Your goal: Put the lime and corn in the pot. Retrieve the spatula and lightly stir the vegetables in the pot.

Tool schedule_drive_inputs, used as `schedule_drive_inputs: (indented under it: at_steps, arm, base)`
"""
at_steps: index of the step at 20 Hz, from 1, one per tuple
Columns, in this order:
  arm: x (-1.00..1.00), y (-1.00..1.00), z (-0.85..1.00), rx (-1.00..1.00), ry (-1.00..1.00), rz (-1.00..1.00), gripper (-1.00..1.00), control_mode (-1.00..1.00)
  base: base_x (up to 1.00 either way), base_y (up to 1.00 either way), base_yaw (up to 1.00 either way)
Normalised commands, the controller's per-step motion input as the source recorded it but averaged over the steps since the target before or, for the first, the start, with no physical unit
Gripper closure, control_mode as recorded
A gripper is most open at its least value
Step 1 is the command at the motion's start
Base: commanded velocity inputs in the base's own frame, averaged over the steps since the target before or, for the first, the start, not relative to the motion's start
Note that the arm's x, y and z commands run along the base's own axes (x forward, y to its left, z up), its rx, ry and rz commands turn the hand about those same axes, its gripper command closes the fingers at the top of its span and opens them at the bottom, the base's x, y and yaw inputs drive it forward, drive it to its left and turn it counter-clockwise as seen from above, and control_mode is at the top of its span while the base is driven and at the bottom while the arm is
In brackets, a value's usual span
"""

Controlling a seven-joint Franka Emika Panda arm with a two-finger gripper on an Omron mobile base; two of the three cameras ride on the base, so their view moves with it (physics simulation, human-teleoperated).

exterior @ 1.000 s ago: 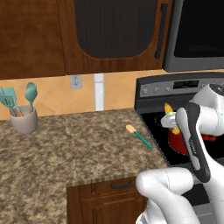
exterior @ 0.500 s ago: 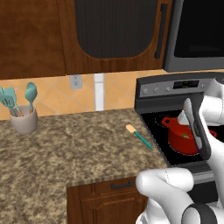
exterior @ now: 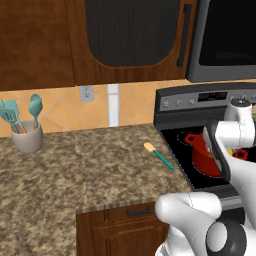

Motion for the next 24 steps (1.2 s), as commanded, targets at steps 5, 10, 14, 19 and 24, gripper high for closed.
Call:
schedule_drive_inputs:
  at_steps: [5,10,14,19,24]
  arm:
    - [0.27,-0.14,-0.41,-0.06,0.02,0.0,1.0,-1.0]
    - [0.19,-0.11,-0.15,-0.01,0.01,0.0,1.0,-1.0]
    - [0.07,-0.19,0.05,0.0,0.01,0.04,1.0,-1.0]
    - [0.1,-0.22,0.09,0.01,0.07,0.06,1.0,-1.0]
    - [0.3,-0.05,0.0,0.0,0.09,0.06,1.0,-1.0]
  base:
    - [0.0,0.0,0.0]
    - [0.0,0.0,0.0]
    - [0.0,0.0,0.0]
    - [0.0,0.0,0.0]
    - [0.0,0.0,0.0]
